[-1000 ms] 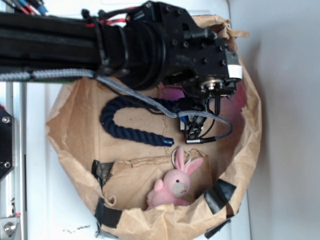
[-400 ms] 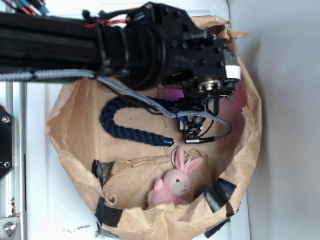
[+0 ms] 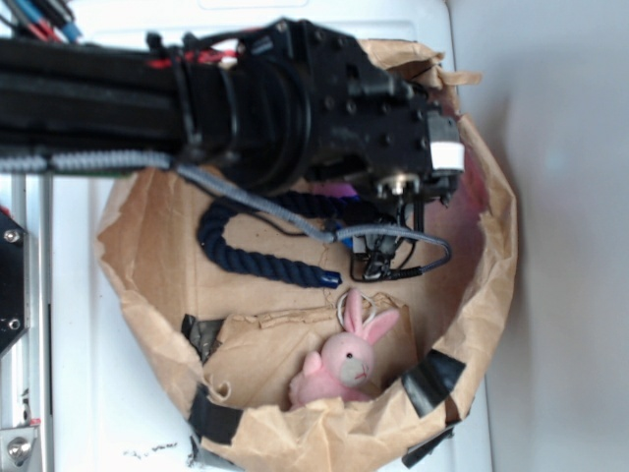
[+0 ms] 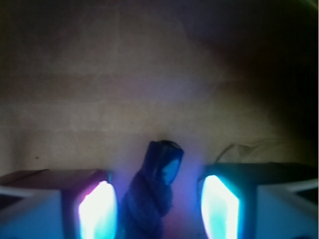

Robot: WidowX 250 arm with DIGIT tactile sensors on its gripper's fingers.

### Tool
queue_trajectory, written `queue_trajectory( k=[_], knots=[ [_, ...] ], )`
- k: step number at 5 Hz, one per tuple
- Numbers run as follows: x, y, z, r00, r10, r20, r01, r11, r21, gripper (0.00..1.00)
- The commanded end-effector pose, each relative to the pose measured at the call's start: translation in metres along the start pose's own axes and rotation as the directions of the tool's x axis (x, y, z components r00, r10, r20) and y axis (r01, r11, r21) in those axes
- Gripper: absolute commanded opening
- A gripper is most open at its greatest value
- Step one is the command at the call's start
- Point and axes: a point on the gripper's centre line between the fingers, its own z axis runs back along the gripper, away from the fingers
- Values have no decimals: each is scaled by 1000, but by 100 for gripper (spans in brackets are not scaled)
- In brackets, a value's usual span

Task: Grab the blue rope.

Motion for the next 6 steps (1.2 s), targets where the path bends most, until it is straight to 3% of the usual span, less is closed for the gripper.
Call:
queue_trajectory(
  k=[1,3,5,6],
  knots=[
    [-8,-3,1,1000,4,-16,-3,999,36,0],
    [-9,-3,6,1000,18,-12,-18,999,42,0],
    [-7,-3,66,998,60,29,-60,998,3,0],
    [-10,-3,92,999,49,21,-50,999,15,0]
  ],
)
